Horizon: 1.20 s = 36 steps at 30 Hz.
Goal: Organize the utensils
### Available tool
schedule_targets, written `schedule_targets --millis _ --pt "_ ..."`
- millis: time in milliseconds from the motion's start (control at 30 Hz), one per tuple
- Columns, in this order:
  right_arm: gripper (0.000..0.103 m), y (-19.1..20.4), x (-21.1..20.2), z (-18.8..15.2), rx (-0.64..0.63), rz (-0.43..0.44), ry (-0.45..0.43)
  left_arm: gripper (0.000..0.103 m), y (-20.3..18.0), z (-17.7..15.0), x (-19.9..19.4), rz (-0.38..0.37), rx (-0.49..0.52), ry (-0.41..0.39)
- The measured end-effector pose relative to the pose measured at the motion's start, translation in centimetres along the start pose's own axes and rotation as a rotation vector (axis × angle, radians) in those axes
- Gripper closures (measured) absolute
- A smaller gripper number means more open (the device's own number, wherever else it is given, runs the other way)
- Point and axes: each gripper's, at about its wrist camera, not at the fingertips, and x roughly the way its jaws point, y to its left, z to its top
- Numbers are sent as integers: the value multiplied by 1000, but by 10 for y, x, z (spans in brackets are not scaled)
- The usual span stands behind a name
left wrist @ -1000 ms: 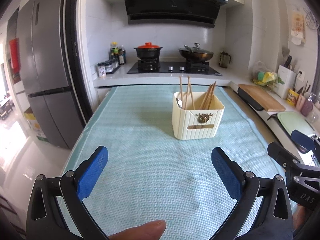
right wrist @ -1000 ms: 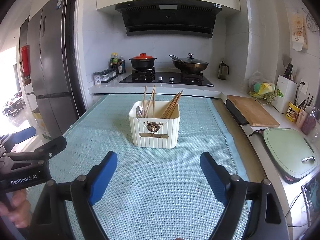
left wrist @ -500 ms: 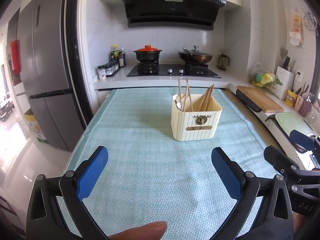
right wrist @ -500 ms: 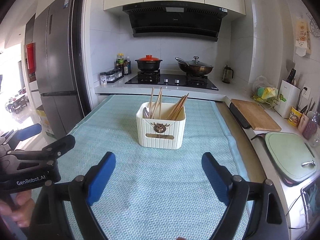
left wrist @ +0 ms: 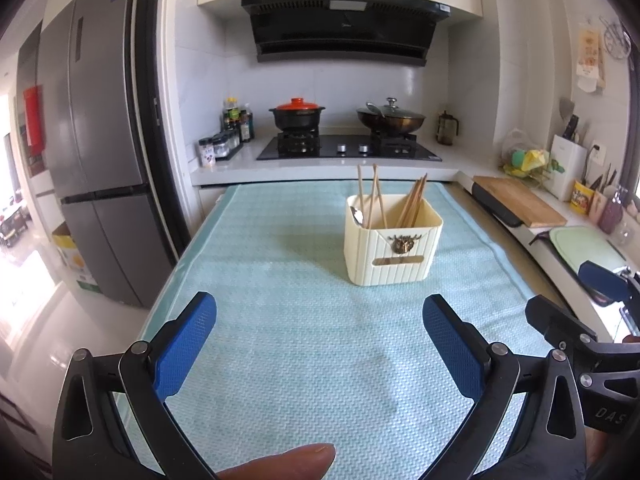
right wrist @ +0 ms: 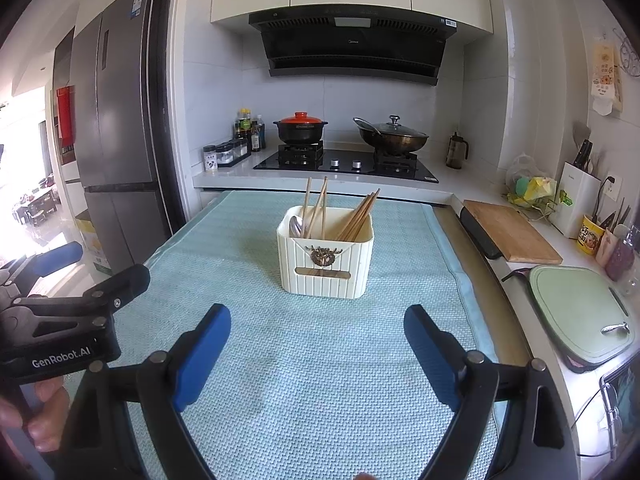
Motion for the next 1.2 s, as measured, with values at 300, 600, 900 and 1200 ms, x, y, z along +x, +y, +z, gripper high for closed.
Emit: schedule_targets --millis 300,600,900,1200 --pt "0 2 -8 2 -8 2 -19 0 0 2 -6 -7 4 -2" --pt "0 3 -9 3 -12 2 -26 0 -1 2 -8 -1 3 -7" --pt "0 4 -16 5 -15 0 -46 0 -2 1 -9 9 10 -12" --pt "0 5 -18 6 -19 2 -42 0 -2 2 -11 -2 14 -10"
